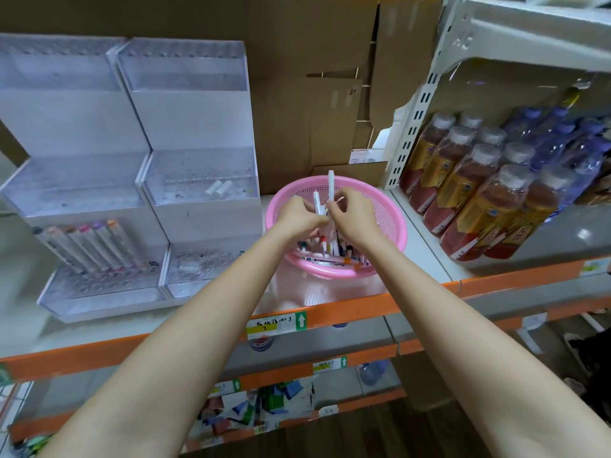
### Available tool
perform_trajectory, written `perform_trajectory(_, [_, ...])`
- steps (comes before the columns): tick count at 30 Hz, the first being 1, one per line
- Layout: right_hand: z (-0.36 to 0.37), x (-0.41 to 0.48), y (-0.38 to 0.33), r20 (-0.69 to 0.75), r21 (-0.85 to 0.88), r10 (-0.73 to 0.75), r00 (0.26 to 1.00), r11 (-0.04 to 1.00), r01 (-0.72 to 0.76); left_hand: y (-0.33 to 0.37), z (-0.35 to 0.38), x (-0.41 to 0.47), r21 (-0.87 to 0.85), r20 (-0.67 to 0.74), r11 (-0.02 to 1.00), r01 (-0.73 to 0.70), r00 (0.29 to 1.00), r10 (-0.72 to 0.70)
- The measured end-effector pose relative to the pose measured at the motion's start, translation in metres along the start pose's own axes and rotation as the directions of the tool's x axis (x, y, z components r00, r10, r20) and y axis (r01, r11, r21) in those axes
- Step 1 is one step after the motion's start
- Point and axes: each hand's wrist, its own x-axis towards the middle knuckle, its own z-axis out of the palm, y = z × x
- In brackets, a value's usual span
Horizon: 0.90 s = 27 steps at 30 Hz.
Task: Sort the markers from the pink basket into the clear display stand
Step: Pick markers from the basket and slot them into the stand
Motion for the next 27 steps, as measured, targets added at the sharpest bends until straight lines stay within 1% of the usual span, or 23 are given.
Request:
perform_trajectory(3, [0.0, 0.0, -0.001, -0.066, 0.084, -0.035, 0.997, 0.996, 0.041, 0.001, -0.001, -0.001, -0.112, -0.023, 0.993, -0.033, 0.999, 0.031])
perform_trajectory(6, [-0.004, -0.005, -0.004, -0.098, 0.1, -0.092, 0.991, 0.99, 0.102, 0.003, -0.003, -0.006, -0.199, -0.008, 0.976, -0.086, 0.996, 0.086])
perform_trajectory(11, [-0.011, -0.019, -0.009, -0.091, 0.163, -0.113, 0.989, 0.978, 0.127, 0.0, -0.009, -0.018, -0.216, -0.018, 0.965, -0.147, 0.989, 0.147])
perform_trajectory(13, [-0.012, -0.023, -0.013, -0.095, 0.156, -0.137, 0.986, 0.976, 0.15, -0.001, -0.014, -0.025, -0.196, -0.02, 0.963, -0.183, 0.983, 0.183])
perform_trajectory(15, [-0.011, -0.027, -0.019, -0.117, 0.156, -0.172, 0.978, 0.97, 0.189, -0.001, -0.02, -0.032, -0.154, -0.054, 0.956, -0.251, 0.968, 0.246])
perform_trajectory(19, [-0.004, -0.037, -0.038, -0.16, 0.203, -0.213, 0.964, 0.949, 0.243, -0.005, -0.038, -0.048, -0.019, -0.15, 0.911, -0.411, 0.902, 0.404])
perform_trajectory(24, [0.011, -0.051, -0.066, -0.18, 0.216, -0.32, 0.93, 0.909, 0.355, -0.009, -0.069, -0.075, 0.145, -0.294, 0.864, -0.482, 0.813, 0.503])
perform_trajectory(27, [0.024, -0.06, -0.084, -0.167, 0.217, -0.347, 0.923, 0.9, 0.378, -0.015, -0.093, -0.093, 0.182, -0.337, 0.848, -0.497, 0.779, 0.529])
